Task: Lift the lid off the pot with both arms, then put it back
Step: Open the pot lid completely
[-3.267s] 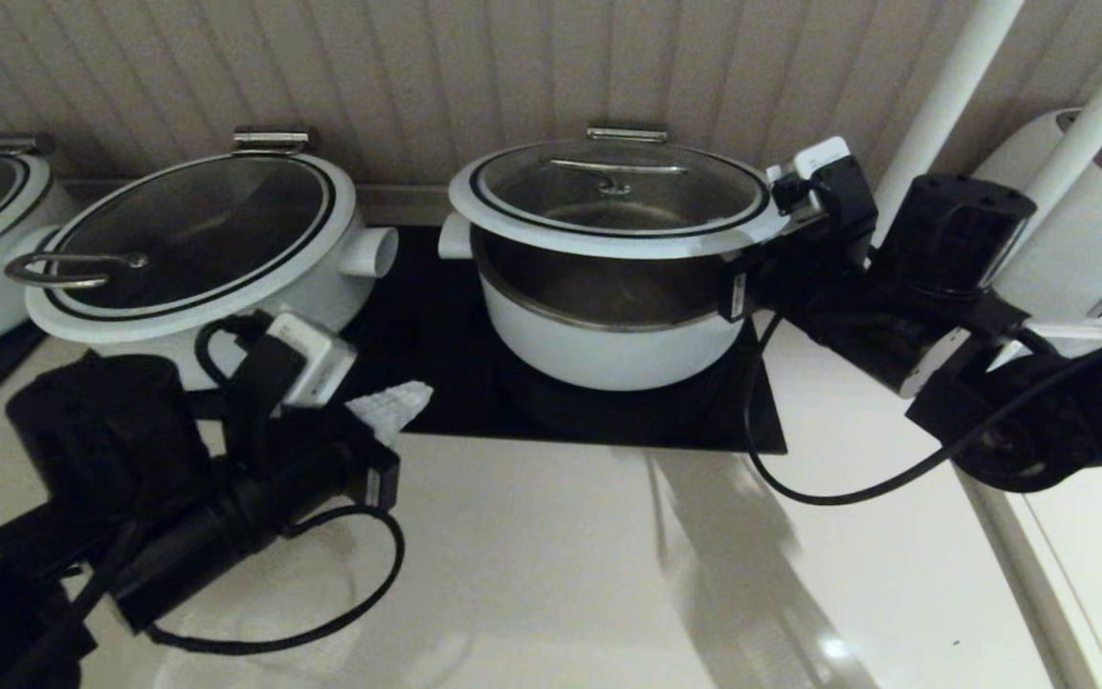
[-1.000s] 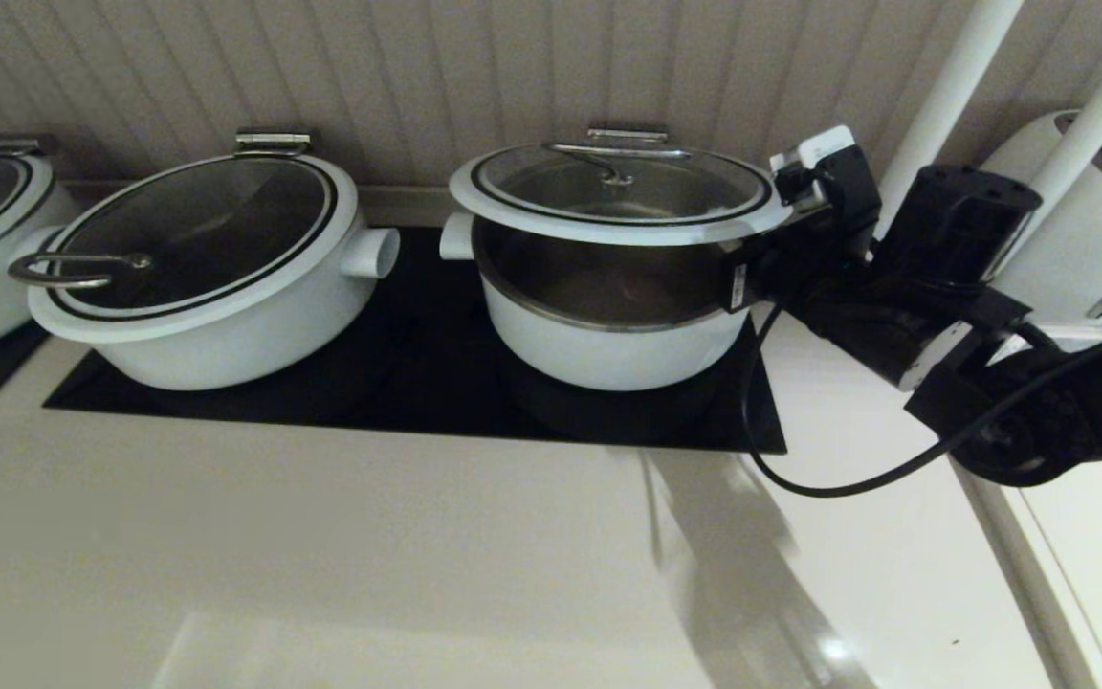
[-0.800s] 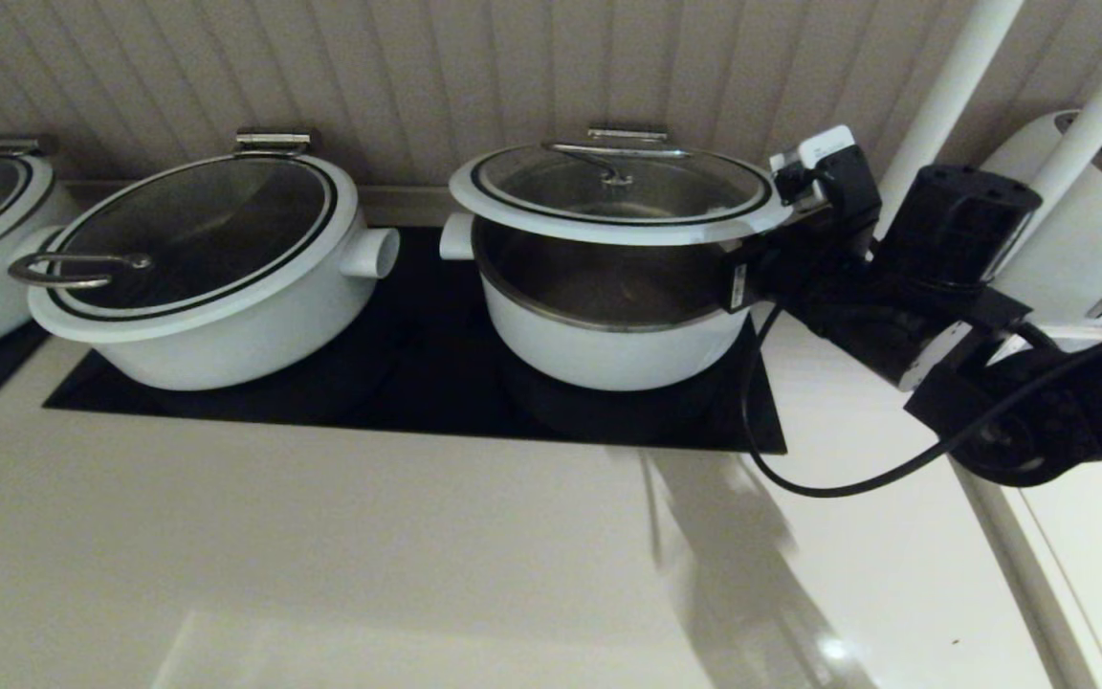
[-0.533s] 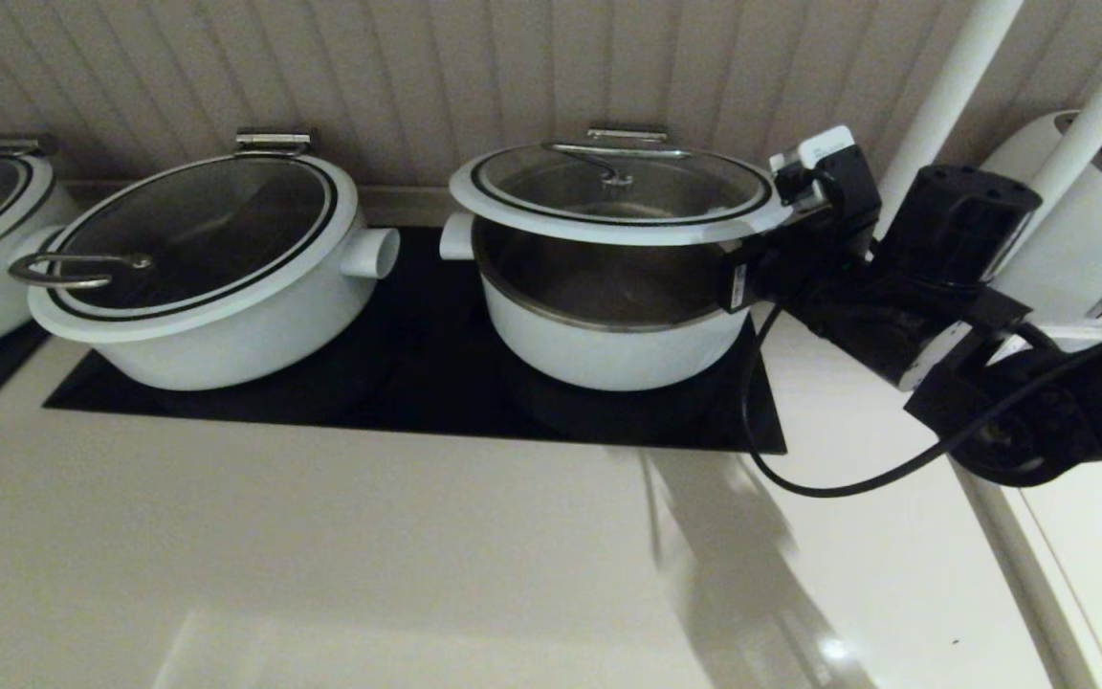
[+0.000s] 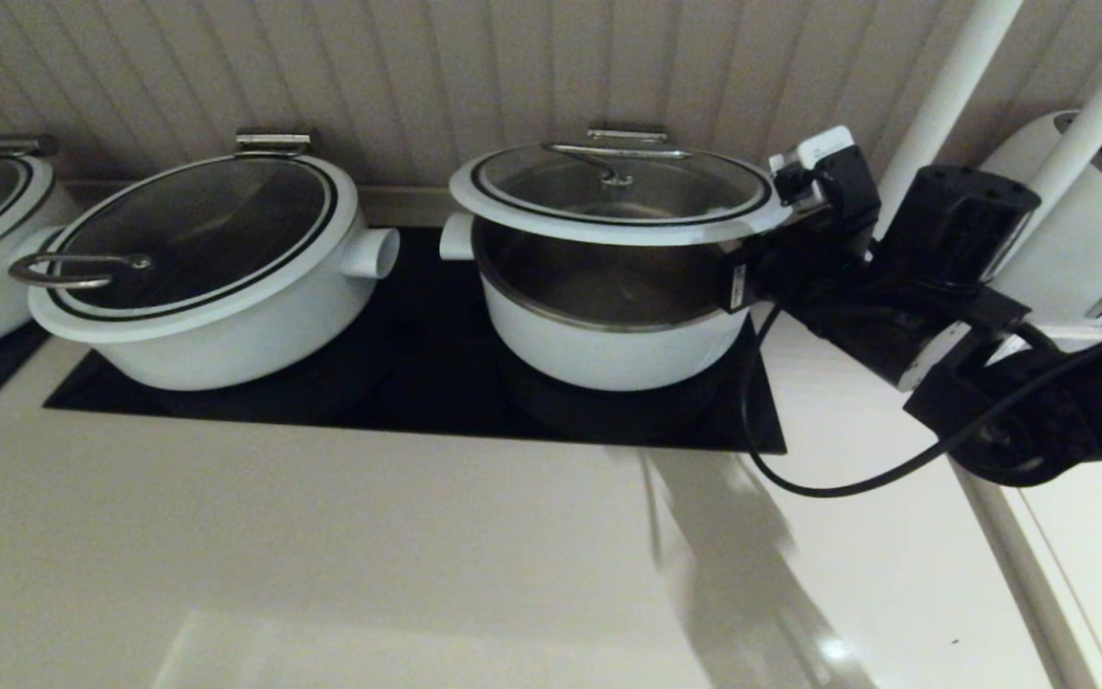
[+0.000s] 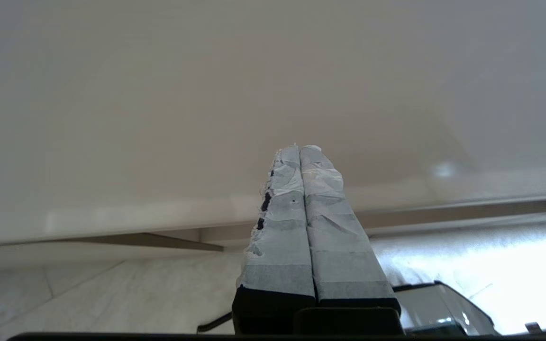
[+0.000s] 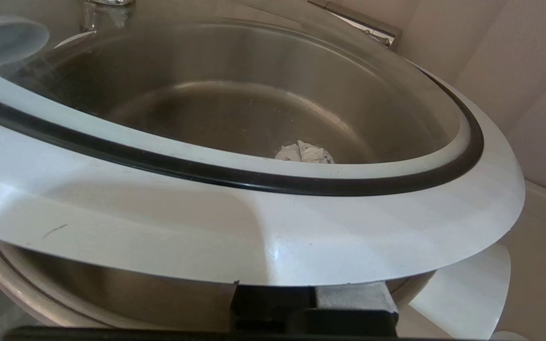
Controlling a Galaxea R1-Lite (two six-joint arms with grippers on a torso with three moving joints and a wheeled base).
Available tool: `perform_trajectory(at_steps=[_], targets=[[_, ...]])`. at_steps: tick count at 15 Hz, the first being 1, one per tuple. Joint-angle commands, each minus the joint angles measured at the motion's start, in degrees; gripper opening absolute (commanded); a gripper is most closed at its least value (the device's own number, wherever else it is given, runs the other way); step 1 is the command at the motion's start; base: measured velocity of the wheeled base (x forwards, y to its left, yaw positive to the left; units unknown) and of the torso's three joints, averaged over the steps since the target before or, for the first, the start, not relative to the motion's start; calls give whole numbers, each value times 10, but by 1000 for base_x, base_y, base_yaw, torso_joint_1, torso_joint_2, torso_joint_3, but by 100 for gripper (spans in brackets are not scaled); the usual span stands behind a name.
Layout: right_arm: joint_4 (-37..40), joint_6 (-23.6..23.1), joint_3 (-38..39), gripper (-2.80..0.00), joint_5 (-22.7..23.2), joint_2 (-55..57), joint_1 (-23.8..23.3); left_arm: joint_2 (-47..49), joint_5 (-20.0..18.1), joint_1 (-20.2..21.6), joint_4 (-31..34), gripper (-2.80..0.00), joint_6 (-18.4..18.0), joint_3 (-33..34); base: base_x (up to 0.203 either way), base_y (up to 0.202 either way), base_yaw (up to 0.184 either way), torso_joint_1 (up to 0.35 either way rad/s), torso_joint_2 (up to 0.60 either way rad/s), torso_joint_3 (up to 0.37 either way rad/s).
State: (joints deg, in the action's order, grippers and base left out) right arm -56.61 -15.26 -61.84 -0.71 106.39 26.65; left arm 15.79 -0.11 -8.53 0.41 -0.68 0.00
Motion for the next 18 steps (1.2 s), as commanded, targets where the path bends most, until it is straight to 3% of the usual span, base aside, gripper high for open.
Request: perform_trajectory(at_steps=[1, 5, 13, 18], targets=[[-3, -1, 0, -280, 0, 0, 0, 4, 0, 33, -1, -280, 0, 0, 0, 0, 0, 0, 0, 0], [-4, -1, 0, -280, 0, -1, 0, -8, 0, 86, -1, -280, 0, 0, 0, 0, 0, 0, 0, 0], [-28, -13, -13, -280, 3, 0, 0, -157, 2, 85, -5, -280, 5, 0, 0, 0, 0, 0, 0, 0], [-45, -13, -14, -280, 4, -1, 0, -158, 2, 85, -4, -280, 6, 0, 0, 0, 0, 0, 0, 0]])
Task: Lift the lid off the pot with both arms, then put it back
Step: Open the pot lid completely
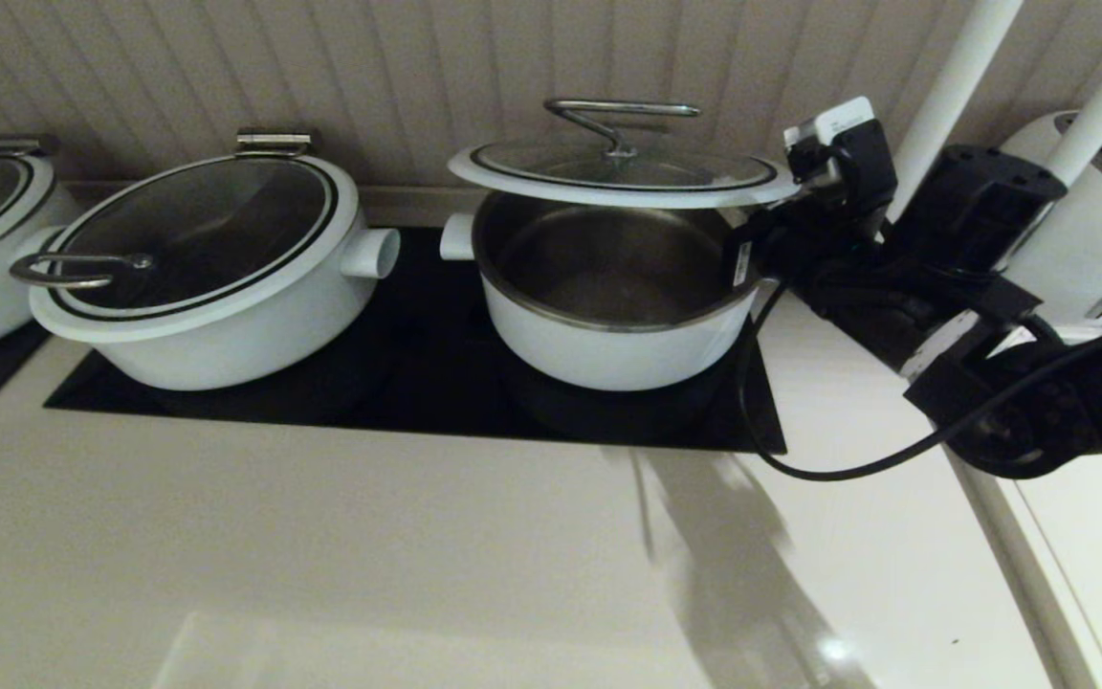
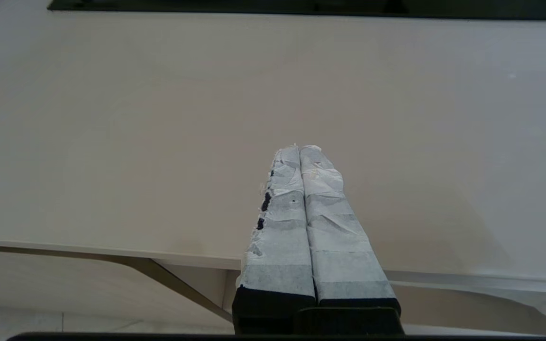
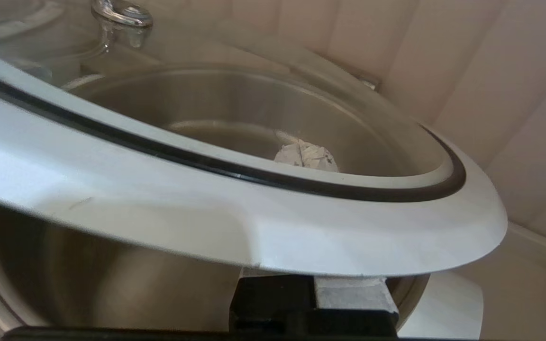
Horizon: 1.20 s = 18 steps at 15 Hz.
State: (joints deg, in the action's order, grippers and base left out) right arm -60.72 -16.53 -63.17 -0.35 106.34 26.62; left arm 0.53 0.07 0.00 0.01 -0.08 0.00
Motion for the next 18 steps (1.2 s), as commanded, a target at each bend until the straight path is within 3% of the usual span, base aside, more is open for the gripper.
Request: perform_trajectory(at_steps=[1, 18], targets=[[-5, -1, -1, -280, 0, -3, 0, -5, 0, 0, 0, -280, 0, 0, 0, 0, 0, 0, 0, 0], [-16, -1, -13, -280, -3, -49, -1, -5, 0, 0, 0, -280, 0, 0, 0, 0, 0, 0, 0, 0]])
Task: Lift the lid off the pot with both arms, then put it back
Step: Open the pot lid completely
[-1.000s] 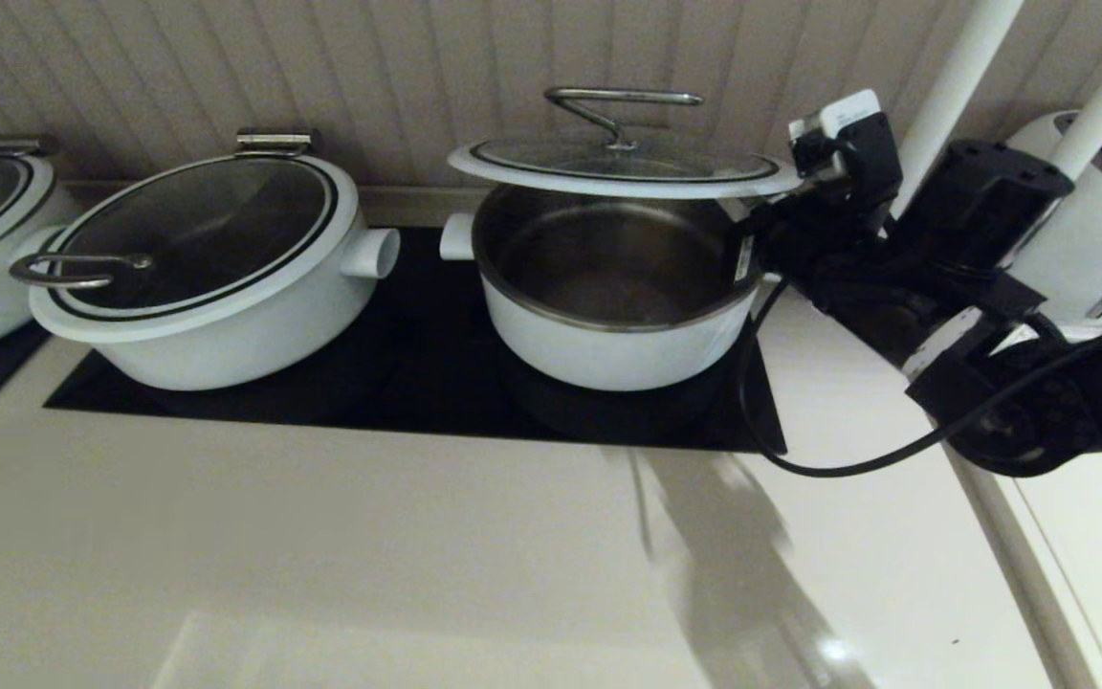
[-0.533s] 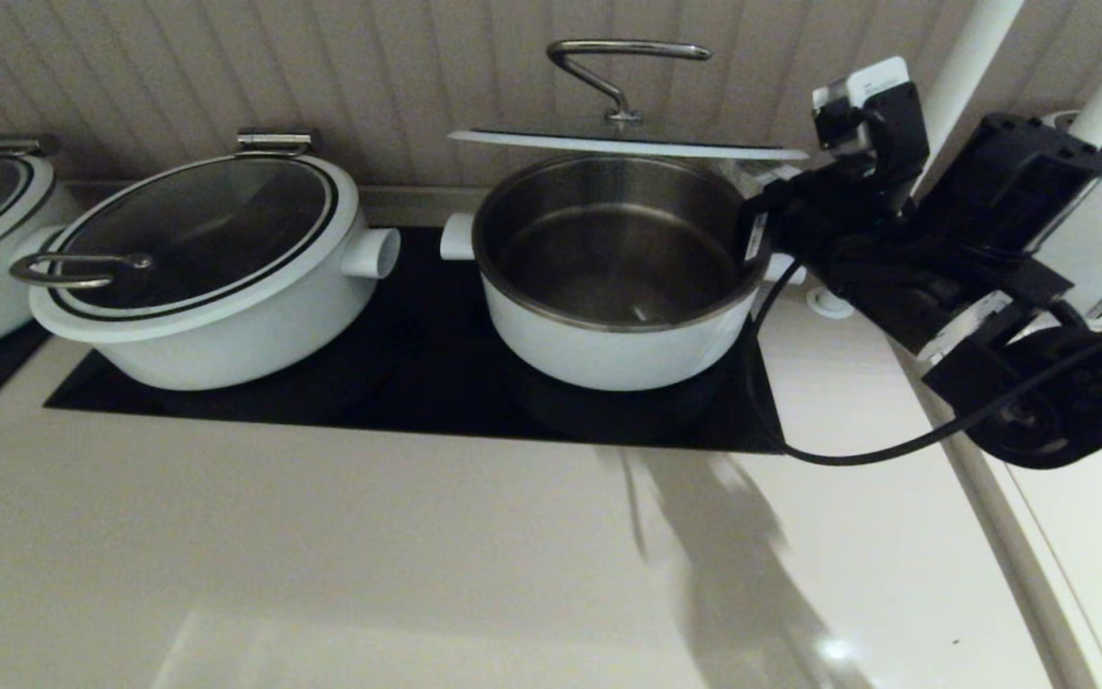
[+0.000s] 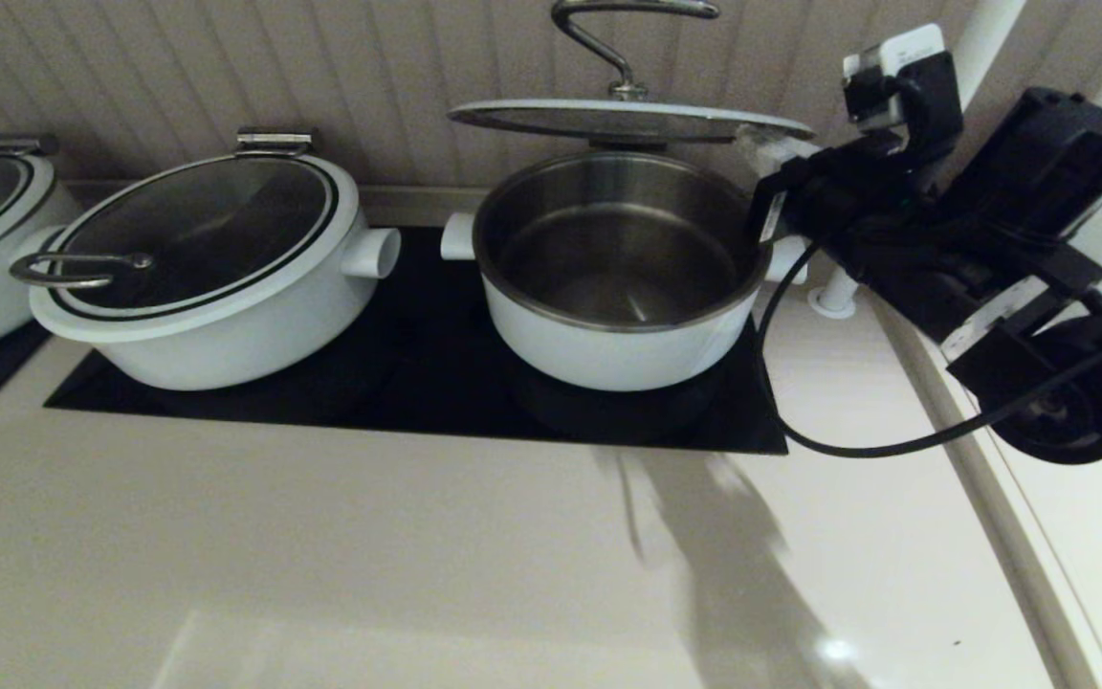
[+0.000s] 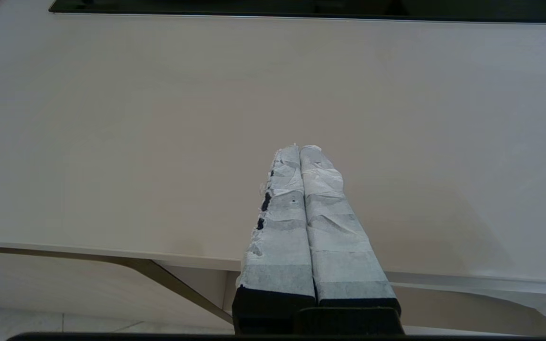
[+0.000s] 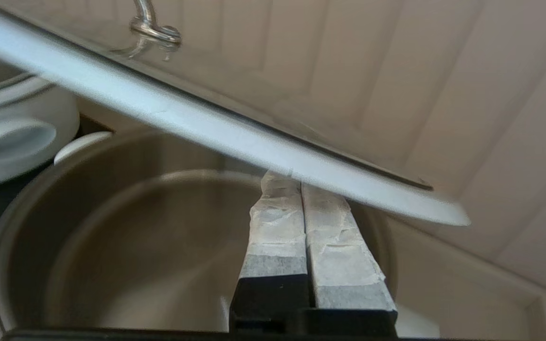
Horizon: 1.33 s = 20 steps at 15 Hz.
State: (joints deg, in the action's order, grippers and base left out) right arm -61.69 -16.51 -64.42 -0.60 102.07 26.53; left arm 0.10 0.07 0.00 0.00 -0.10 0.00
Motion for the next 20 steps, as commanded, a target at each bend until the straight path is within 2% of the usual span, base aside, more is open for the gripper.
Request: perform_trajectory(at_steps=[1, 11, 20], targets=[[-13, -1, -2, -280, 0, -6, 0, -1, 0, 0, 0, -280, 0, 0, 0, 0, 0, 0, 0, 0], [-21, 0, -30, -280, 2, 3, -10, -1, 0, 0, 0, -280, 0, 0, 0, 0, 0, 0, 0, 0], [-19, 0, -132, -280, 5, 54, -25, -1, 0, 0, 0, -280, 0, 0, 0, 0, 0, 0, 0, 0]])
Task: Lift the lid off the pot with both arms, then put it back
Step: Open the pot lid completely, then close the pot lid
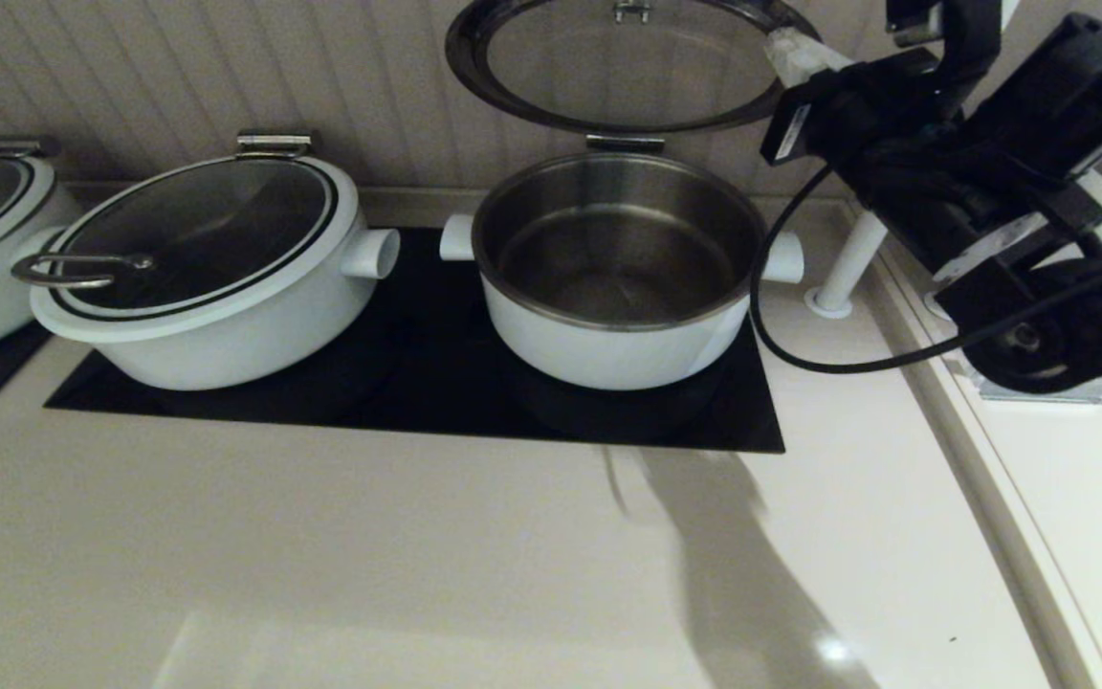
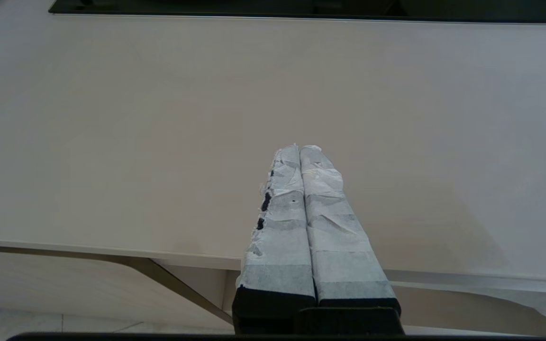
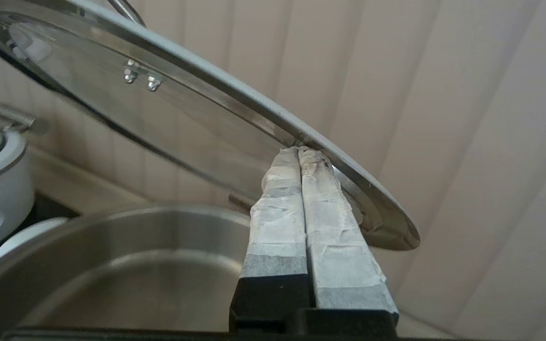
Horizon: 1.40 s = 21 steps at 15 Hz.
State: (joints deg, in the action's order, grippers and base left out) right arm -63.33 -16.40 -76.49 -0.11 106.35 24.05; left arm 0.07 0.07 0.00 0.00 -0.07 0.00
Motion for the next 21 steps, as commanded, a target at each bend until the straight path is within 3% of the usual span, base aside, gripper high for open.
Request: perform_trajectory(at_steps=[1, 10, 21], targets=[[-2, -1, -18, -280, 1, 11, -1, -1, 0, 0, 0, -280, 0, 0, 0, 0, 0, 0, 0, 0], [2, -1, -54, -280, 10, 10, -2, -1, 0, 0, 0, -280, 0, 0, 0, 0, 0, 0, 0, 0], [3, -2, 46, -280, 11, -37, -2, -1, 0, 0, 0, -280, 0, 0, 0, 0, 0, 0, 0, 0]])
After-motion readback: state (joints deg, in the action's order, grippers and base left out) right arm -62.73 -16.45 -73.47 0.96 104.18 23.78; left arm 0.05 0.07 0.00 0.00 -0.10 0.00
